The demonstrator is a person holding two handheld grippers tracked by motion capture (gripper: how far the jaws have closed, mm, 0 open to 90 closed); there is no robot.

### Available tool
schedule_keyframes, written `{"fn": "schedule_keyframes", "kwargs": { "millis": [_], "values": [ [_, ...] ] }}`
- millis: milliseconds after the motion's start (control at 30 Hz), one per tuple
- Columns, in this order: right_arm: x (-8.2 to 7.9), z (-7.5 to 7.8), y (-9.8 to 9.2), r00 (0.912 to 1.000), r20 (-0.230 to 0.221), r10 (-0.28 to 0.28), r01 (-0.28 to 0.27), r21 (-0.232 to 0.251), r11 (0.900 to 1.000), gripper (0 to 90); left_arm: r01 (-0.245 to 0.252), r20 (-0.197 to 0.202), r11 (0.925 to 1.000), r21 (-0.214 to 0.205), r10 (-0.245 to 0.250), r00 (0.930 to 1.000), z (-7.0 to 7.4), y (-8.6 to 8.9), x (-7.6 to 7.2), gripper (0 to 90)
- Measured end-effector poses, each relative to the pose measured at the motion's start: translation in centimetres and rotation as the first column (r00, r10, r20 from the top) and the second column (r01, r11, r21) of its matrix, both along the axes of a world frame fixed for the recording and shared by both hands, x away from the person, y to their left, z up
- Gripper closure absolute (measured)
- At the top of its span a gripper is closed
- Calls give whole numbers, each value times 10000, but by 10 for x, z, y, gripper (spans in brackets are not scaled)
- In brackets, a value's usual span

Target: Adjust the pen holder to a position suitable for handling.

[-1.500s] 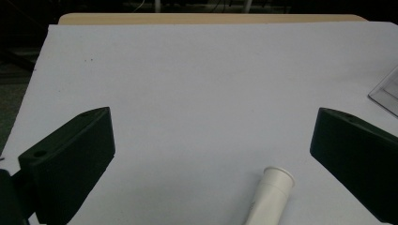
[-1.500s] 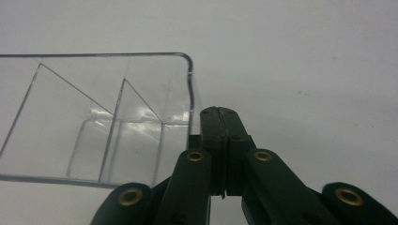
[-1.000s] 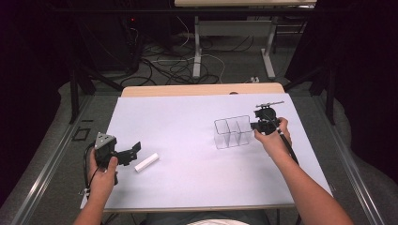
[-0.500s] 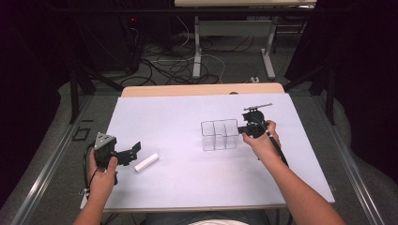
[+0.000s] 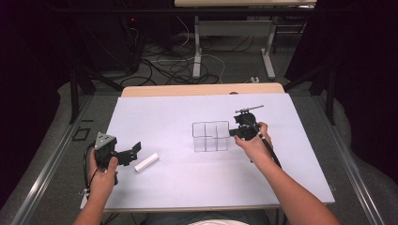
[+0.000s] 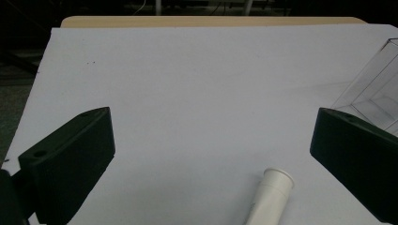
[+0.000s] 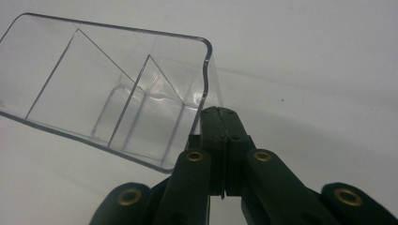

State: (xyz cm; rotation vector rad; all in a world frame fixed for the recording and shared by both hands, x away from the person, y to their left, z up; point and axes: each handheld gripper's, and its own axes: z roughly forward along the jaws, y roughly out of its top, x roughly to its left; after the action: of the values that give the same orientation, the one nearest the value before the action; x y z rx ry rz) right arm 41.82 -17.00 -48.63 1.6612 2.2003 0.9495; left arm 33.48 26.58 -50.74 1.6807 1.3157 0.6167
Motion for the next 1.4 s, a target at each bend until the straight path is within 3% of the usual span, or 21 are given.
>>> {"fn": "schedule_keyframes", "kwargs": {
  "millis": [700,1033,1400],
  "values": [
    [0,-3,24,9992,-37,387,-387,85,9992,900,55,-17,10000,27,-55,10000,0,0,0,6],
    [-1,0,16,9988,84,477,-480,450,9978,899,-2,-34,10000,47,3,10000,-1,1,0,6],
    [-13,3,-10,9948,817,604,-689,1059,9920,790,-83,-107,9999,122,85,9999,-1,1,1,6]
  ]
}}
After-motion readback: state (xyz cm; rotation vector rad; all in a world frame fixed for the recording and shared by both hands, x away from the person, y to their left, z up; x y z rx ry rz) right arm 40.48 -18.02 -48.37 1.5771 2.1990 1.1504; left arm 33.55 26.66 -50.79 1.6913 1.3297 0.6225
